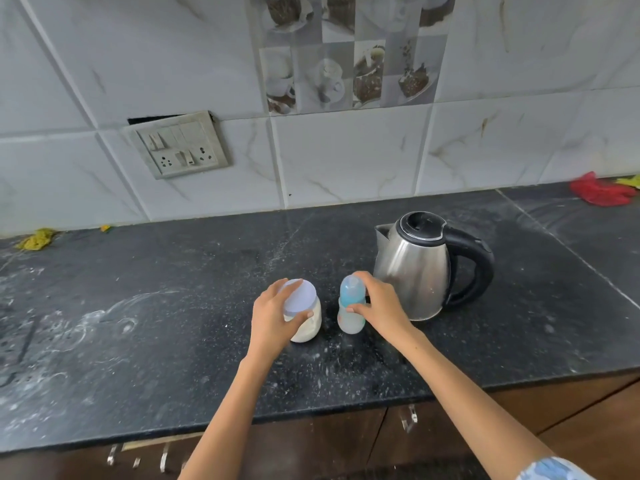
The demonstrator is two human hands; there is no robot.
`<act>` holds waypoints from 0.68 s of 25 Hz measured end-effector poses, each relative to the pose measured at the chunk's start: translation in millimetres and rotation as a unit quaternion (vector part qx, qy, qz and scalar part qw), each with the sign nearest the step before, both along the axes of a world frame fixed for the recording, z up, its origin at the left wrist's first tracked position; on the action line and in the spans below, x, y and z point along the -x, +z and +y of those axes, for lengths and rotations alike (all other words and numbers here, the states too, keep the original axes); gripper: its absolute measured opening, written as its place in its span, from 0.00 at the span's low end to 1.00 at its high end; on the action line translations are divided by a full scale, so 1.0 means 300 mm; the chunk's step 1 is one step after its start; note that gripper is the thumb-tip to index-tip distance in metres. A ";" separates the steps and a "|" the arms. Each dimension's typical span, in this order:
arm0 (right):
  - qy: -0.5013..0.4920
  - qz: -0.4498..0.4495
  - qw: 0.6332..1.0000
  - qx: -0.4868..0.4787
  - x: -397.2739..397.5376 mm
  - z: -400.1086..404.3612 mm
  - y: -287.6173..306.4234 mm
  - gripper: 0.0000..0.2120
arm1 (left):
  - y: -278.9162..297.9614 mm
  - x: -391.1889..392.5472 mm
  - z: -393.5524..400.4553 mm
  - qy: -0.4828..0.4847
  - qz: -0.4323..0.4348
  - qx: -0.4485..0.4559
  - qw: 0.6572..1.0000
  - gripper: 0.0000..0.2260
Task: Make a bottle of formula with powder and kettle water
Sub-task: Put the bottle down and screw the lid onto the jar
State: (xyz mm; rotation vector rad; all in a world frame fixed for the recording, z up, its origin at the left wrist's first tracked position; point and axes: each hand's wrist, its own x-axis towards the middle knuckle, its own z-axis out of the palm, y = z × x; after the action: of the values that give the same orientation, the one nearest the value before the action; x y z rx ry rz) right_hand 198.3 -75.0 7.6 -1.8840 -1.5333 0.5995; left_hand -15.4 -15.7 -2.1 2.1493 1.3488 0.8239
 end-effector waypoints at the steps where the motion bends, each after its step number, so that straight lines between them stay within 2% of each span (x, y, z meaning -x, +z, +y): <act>1: 0.007 0.004 1.000 -0.002 0.007 0.025 0.001 0.26 | 0.003 -0.002 0.005 0.009 0.012 -0.001 1.000 0.26; 5: 0.024 0.008 1.000 -0.001 -0.009 0.068 0.000 0.29 | 0.008 0.008 0.029 0.014 0.056 -0.004 0.998 0.20; 11: 0.061 -0.015 0.997 0.037 -0.063 0.072 0.020 0.28 | -0.002 -0.006 0.025 0.049 0.116 -0.034 0.991 0.20; 14: 0.053 -0.038 0.998 0.003 -0.045 0.064 0.017 0.32 | -0.010 -0.017 0.019 0.060 0.116 -0.056 0.990 0.19; 17: 0.039 -0.037 0.998 -0.035 -0.033 0.056 0.011 0.28 | -0.013 -0.027 0.018 0.070 0.118 -0.069 0.988 0.19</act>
State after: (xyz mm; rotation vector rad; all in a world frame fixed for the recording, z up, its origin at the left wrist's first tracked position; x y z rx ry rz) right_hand 208.3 -58.2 11.0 -1.8198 -1.6597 0.5079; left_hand -7.2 -10.4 -6.0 2.3402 1.6191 0.7519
